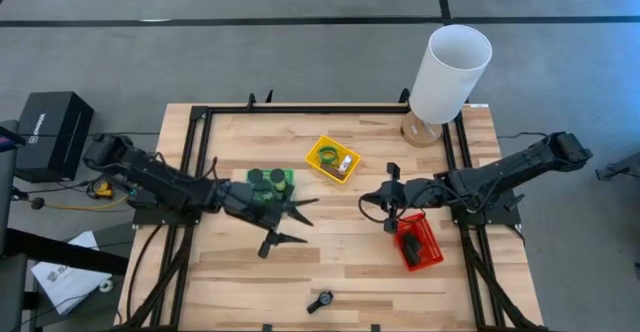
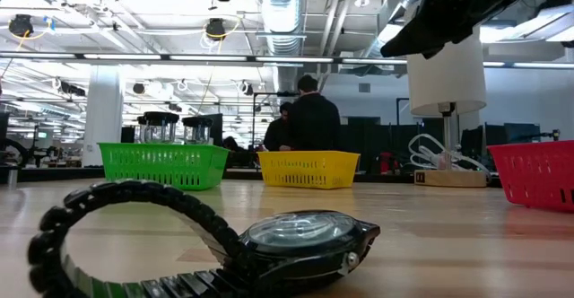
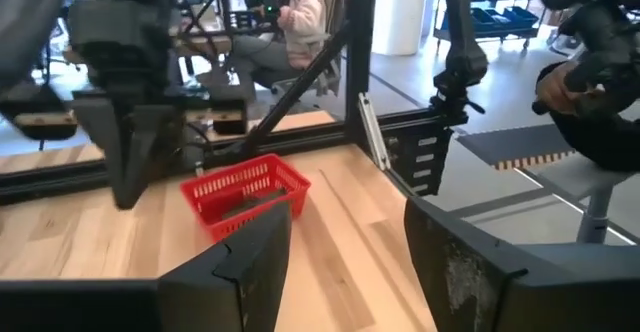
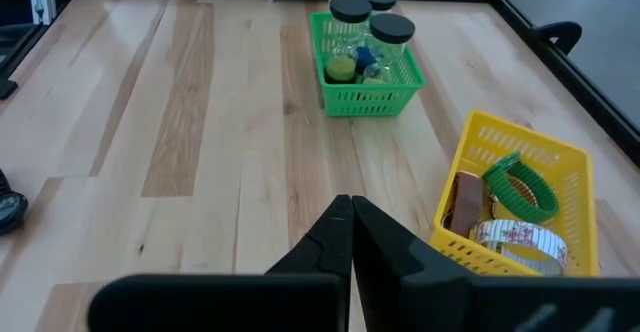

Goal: Pick & Place Office items
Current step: Put the black watch into the yellow basket

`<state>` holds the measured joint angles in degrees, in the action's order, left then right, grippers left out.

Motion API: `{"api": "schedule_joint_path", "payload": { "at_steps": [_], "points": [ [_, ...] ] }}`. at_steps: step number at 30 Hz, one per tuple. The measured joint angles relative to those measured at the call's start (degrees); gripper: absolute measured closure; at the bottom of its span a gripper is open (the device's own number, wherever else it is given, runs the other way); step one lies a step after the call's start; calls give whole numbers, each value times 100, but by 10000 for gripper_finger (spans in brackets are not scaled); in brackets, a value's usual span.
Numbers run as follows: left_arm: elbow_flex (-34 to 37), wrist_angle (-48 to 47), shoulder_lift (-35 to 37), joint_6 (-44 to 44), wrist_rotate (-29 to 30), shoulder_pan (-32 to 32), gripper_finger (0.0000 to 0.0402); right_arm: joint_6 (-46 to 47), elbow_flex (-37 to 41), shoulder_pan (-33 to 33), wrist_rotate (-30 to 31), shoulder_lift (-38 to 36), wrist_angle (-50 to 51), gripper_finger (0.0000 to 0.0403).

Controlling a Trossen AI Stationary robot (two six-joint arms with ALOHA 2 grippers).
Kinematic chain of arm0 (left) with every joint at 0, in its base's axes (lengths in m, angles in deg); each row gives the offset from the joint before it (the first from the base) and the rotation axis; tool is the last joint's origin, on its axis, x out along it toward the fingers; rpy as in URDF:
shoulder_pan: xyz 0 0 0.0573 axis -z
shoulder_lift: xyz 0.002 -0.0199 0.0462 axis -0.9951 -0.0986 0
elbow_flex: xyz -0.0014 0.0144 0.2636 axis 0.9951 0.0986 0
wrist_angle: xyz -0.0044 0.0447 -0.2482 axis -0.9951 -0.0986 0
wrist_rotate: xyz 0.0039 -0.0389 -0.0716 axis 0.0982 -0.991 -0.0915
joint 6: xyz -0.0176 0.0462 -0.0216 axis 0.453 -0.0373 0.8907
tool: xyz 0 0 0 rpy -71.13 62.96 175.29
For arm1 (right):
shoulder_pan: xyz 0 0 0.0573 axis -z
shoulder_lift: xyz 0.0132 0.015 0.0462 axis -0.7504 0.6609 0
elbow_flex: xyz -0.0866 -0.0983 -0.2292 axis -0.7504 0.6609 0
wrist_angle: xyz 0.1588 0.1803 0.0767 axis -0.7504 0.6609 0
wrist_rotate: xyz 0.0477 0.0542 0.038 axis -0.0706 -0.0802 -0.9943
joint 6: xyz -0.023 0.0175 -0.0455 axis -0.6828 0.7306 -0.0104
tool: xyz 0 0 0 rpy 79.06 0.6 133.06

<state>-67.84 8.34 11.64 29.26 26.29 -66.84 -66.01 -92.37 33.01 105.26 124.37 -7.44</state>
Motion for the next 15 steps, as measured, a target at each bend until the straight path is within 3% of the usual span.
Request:
{"api": "schedule_joint_path", "payload": {
  "at_steps": [5,15],
  "points": [
    [-7,-21,4,67,33,299,217,17,2,0,0,0,2,403],
    [-7,1,-196,1161,125,1104,213,13,0,7,0,2,2,403]
  ]
}}
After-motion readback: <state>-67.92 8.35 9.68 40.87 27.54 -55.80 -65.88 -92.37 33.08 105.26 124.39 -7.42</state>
